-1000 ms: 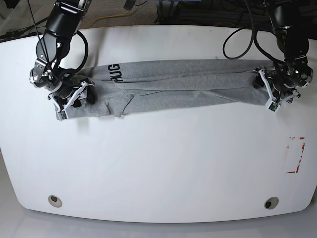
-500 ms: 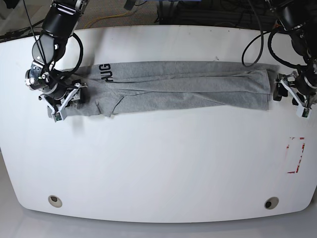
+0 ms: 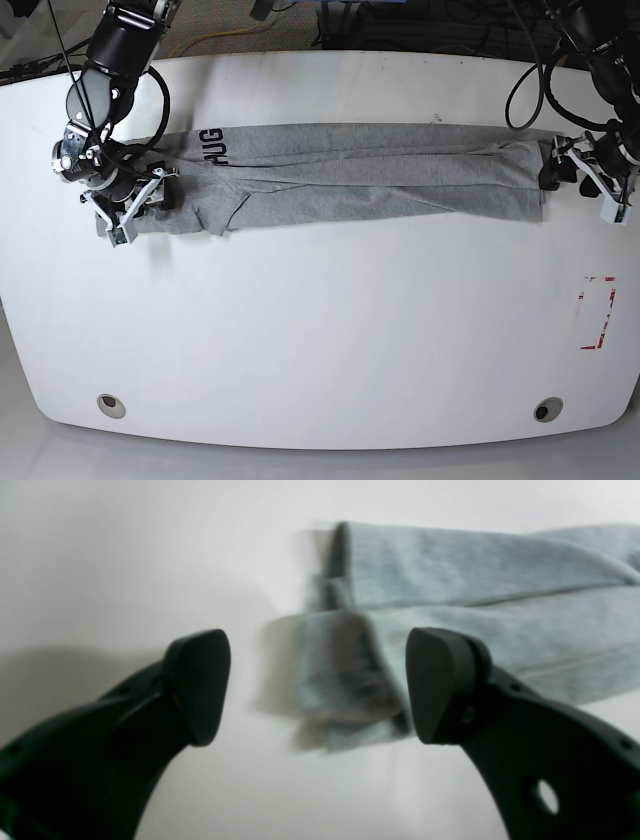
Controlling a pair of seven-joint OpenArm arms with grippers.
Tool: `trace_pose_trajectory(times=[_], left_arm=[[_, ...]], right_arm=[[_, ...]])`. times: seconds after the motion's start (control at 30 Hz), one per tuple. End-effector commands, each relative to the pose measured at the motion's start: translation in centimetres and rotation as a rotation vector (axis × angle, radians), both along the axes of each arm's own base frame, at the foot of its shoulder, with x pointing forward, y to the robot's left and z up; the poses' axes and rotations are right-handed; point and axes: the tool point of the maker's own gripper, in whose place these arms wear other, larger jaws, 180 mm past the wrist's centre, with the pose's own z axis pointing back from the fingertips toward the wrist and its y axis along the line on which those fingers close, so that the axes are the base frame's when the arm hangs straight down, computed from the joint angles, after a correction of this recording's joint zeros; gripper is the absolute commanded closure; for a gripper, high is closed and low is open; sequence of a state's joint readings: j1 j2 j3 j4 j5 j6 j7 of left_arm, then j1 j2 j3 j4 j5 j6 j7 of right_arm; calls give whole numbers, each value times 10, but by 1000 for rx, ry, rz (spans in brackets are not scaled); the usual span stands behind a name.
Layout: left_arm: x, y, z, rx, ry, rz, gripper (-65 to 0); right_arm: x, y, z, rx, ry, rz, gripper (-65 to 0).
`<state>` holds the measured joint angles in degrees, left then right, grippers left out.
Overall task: Fold the T-shirt properly
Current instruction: 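Grasp the folded strip end with the left gripper and fold it toward the right gripper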
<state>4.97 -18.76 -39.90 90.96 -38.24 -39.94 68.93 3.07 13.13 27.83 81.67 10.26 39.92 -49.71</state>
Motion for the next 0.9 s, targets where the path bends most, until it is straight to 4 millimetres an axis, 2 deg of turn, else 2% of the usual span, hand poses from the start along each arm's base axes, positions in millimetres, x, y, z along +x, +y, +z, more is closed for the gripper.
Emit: trace_pose_trajectory(times=[0.0,0.1,0.2,0.4,0.57,0.6,0.67,0.73,0.77,0.8,0.87], left_arm=[[4,0,-9,-72,-4,18,-517],[-1,-1,-27,-127,31,41,-517],[-2,-2,-34,-148,35,52,-517],[-3,-23,-48,-171,81,-3,-517],[-2,-42,-56,-209,89,-20,-501],[-2,-44,-57,-215,89,-20,-469],[-2,-46,-57,-220,88,-19,-364],[-1,-47,-57,-215,87,-22,-178],[-1,-47,-56,-214,85,-24,-126],[-1,-49,-57,-214,87,-29,-101],[1,-53,-53,-205,77,-50,-94]], right_arm=[[12,-7,17,-15,-57,-1,-328],[12,-7,17,-15,-57,-1,-328],[12,-7,17,-15,-57,-1,-328],[12,-6,16,-12,-54,-3,-328],[13,3,14,9,-59,-3,-328],[13,3,14,9,-59,-3,-328],[13,3,14,10,-59,-2,-328],[13,3,14,10,-59,-2,-328],[13,4,14,12,-59,-2,-328],[13,4,14,12,-59,-2,-328],[13,4,14,12,-59,-2,-328]])
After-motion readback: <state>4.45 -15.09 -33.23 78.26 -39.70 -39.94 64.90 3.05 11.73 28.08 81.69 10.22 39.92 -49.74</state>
